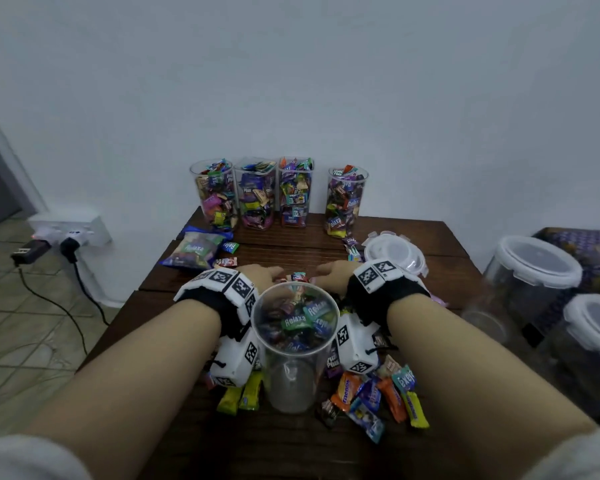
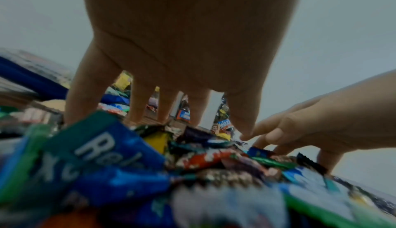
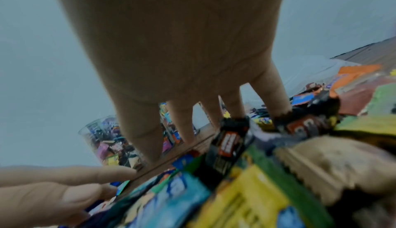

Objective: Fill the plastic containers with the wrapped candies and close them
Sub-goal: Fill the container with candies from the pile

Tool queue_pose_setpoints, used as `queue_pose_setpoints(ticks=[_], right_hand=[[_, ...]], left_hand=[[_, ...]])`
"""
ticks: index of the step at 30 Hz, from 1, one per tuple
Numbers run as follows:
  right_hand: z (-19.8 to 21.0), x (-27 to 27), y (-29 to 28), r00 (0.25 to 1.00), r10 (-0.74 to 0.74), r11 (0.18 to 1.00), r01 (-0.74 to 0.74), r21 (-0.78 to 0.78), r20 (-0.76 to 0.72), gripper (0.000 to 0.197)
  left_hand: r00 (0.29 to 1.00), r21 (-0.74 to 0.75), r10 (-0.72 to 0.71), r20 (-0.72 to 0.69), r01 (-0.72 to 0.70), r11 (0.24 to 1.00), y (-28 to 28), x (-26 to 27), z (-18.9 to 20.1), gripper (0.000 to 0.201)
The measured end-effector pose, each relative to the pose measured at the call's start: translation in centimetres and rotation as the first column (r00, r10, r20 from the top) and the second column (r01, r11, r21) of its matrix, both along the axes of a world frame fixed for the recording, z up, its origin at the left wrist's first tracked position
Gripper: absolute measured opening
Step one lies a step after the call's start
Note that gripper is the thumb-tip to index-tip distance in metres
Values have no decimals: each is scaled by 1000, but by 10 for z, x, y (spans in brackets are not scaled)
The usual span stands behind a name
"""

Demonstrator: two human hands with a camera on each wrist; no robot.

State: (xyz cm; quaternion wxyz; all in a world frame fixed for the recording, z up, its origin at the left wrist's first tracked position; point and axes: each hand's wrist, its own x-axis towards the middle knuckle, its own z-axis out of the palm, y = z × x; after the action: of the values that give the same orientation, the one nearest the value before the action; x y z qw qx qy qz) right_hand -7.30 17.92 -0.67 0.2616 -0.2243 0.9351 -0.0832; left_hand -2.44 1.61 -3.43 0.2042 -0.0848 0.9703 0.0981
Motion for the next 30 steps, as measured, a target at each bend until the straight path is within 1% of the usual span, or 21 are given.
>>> queue_pose_setpoints(ticks=[3, 6, 10, 14, 16, 19, 21, 24, 28, 30], right_hand=[[-1, -14, 5, 987, -106, 993, 99, -58, -120, 65], [-3, -30, 3, 968, -184, 976, 161, -143, -169, 68], [-4, -59, -7, 952, -273, 941, 234, -246, -136, 71], [-8, -87, -17, 939, -333, 914, 300, -274, -82, 71], [-13, -98, -22, 936, -344, 916, 315, -250, -80, 71], [-19, -110, -26, 934, -343, 934, 326, -148, -104, 71], [-21, -112, -27, 941, -314, 949, 308, -67, -123, 69], [-28, -114, -28, 958, -264, 963, 268, 25, -116, 62], [-27, -109, -27, 966, -234, 969, 241, 49, -113, 60], [-28, -106, -24, 966, -236, 969, 242, 41, -104, 58]], left_hand=[[993, -44, 78, -94, -83, 996, -16, -6, 7, 74], [984, -28, 129, -124, -134, 991, -24, -16, 8, 75], [971, 14, 203, -128, -203, 979, -35, -39, 7, 73], [961, 7, 255, -106, -255, 967, -46, -59, 1, 75], [958, -4, 271, -92, -272, 962, -49, -65, -2, 76], [961, -53, 270, -61, -273, 961, -53, -72, -8, 77], [966, -86, 251, -54, -255, 963, -55, -76, -13, 78], [967, -151, 254, 9, -250, 957, -55, -79, -20, 81], [959, -174, 273, 74, -257, 951, -50, -75, -26, 88], [957, -177, 279, 82, -261, 949, -44, -72, -25, 88]])
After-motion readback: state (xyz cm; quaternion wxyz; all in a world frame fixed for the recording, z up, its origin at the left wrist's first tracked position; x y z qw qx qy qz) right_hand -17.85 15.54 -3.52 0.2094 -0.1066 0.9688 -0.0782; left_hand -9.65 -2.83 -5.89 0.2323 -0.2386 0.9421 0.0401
